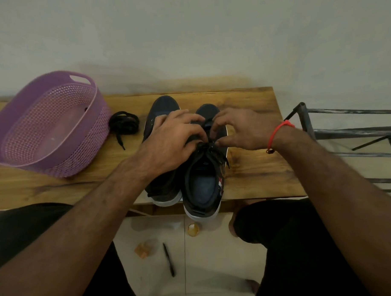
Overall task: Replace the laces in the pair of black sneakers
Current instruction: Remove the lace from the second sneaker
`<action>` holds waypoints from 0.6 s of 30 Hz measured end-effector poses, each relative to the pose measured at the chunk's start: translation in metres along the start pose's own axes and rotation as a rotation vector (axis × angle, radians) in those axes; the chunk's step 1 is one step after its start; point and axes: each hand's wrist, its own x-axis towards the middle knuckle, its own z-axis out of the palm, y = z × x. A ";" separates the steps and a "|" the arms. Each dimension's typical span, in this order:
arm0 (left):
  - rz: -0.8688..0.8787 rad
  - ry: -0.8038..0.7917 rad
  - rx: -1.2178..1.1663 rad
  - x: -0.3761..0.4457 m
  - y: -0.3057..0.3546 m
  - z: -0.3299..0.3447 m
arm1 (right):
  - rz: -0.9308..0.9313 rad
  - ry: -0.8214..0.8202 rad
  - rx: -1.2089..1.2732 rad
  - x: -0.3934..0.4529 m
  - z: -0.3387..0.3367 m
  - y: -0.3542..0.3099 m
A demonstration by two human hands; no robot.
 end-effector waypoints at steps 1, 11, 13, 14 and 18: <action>0.012 -0.020 -0.013 0.000 0.000 -0.001 | 0.001 0.001 0.003 0.000 0.000 0.000; 0.013 -0.034 0.042 -0.001 0.000 -0.004 | 0.033 -0.106 -0.012 0.001 0.002 -0.001; -0.010 -0.022 0.046 -0.002 -0.001 -0.001 | 0.026 -0.113 -0.047 0.000 0.002 -0.002; -0.016 -0.021 0.043 -0.003 -0.001 0.000 | 0.021 -0.116 -0.061 0.000 0.002 -0.002; -0.048 -0.037 -0.054 -0.002 -0.004 0.002 | 0.014 -0.102 -0.069 -0.002 0.001 -0.002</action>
